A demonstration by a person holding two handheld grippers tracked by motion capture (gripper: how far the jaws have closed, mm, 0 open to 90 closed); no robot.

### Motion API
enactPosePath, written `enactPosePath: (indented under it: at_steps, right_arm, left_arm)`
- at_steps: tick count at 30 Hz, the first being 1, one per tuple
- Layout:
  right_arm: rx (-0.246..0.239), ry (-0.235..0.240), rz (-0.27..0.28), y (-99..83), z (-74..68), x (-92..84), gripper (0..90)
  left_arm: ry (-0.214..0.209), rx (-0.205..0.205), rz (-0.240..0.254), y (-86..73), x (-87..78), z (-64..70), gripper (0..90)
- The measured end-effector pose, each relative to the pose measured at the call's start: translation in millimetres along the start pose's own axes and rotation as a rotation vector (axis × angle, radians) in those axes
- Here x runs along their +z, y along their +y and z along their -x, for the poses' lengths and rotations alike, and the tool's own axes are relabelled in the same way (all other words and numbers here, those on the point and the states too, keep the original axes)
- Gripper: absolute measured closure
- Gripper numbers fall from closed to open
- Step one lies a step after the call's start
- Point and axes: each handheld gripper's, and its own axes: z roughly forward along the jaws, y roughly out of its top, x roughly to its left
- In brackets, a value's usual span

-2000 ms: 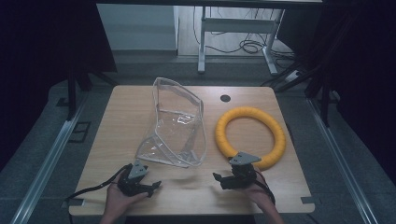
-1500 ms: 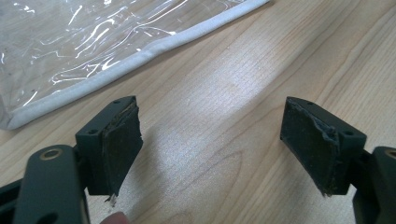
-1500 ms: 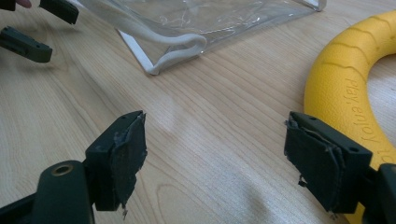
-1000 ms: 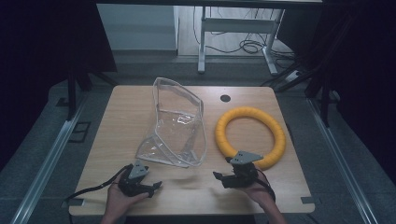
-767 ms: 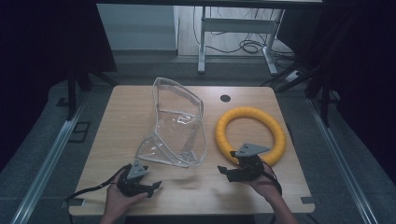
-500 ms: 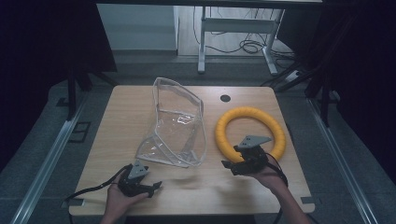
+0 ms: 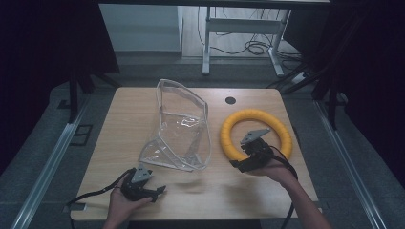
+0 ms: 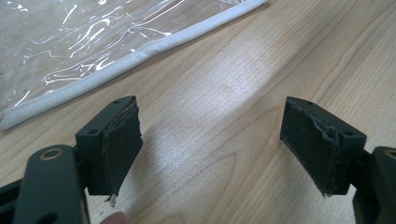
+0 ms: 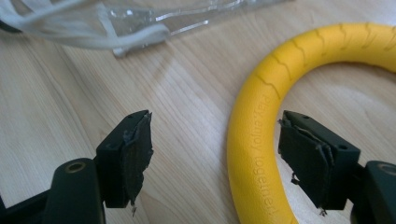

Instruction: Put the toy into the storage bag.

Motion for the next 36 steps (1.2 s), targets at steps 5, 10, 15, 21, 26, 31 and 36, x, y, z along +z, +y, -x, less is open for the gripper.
enactPosePath:
  at_steps: [5, 10, 15, 21, 26, 31, 36]
  right_arm:
    - [-0.004, 0.002, -0.057, 0.3, 5.0, 6.9, 26.7]
    - [-0.004, 0.002, -0.145, 0.6, 15.0, 14.5, 29.3]
    - [-0.021, 0.006, -0.198, 2.0, 19.2, 20.5, 30.0]
    - [-0.039, 0.007, -0.305, 0.9, 25.1, 38.6, 31.3]
    - [-0.042, 0.003, -0.366, -0.7, 30.6, 52.9, 32.4]
    - [-0.040, 0.017, -0.407, -0.4, 33.5, 65.3, 33.4]
    - [-0.036, 0.021, -0.434, -1.3, 34.8, 71.5, 37.8]
  left_arm:
    - [0.000, 0.000, 0.004, 0.1, -0.6, 0.0, 20.3]
    - [-0.002, -0.002, 0.002, 0.0, -0.2, 0.1, 20.3]
    - [-0.001, -0.001, 0.001, 0.0, -0.1, -0.1, 20.3]
    - [-0.002, -0.001, -0.001, 0.0, 0.0, 0.1, 20.3]
    - [-0.002, -0.001, -0.003, -0.2, 0.4, 0.2, 20.3]
    - [-0.002, 0.002, -0.007, -0.4, 1.3, 0.2, 20.4]
    - [-0.002, 0.002, -0.006, -0.4, 1.3, 0.1, 20.3]
